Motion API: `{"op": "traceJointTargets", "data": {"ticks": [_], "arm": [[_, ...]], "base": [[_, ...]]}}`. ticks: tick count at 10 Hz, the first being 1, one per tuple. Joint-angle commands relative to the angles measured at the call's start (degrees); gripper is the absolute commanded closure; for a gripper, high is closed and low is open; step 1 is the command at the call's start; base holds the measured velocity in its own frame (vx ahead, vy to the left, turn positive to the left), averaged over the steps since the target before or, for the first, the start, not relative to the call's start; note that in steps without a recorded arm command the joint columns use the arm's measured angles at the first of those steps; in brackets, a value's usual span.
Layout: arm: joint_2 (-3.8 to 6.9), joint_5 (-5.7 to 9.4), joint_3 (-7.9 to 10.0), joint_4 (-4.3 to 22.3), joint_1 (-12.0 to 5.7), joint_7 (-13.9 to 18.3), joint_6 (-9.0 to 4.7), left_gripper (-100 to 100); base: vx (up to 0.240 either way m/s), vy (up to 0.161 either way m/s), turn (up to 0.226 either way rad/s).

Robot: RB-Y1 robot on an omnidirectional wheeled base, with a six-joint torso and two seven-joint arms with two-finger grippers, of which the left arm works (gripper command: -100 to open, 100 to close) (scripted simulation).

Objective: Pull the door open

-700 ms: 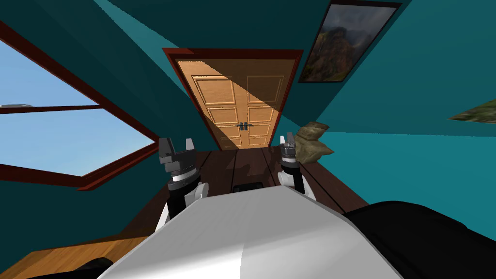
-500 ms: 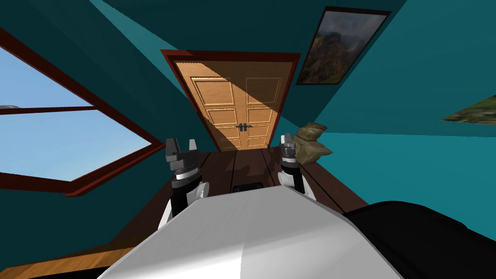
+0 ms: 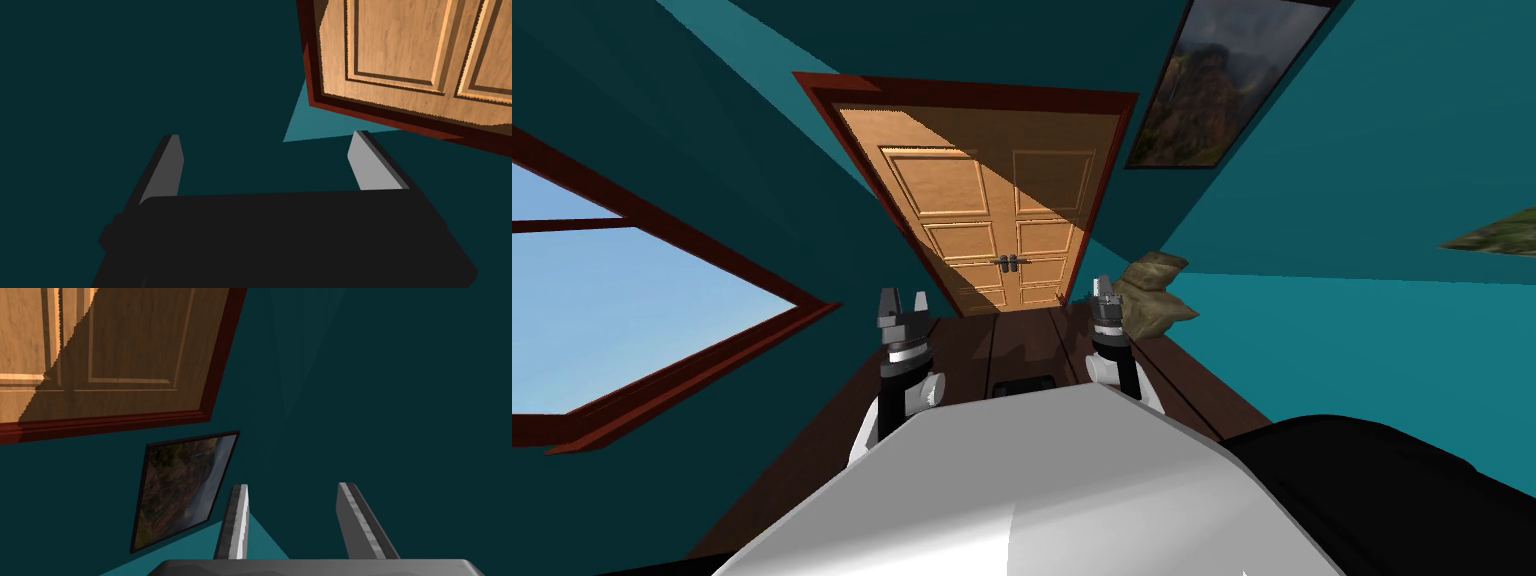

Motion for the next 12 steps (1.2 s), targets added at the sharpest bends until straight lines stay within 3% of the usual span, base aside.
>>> {"op": "traceJointTargets", "data": {"ticks": [1, 5, 11, 12], "arm": [[0.64, 0.30, 0.19, 2.4, -0.69, 0.3, 0.35, -100], [1.69, 0.88, 0.73, 6.1, -2.21, 1.0, 1.34, -100], [3.59, 2.00, 1.79, 13.3, -5.14, 2.3, 3.26, -100], [4.13, 2.35, 2.12, 15.5, -6.06, 2.7, 3.86, -100]], "base": [[0.153, -0.038, -0.037], [0.107, -0.017, -0.047], [0.116, -0.028, -0.053], [0.120, -0.039, -0.094]]}}
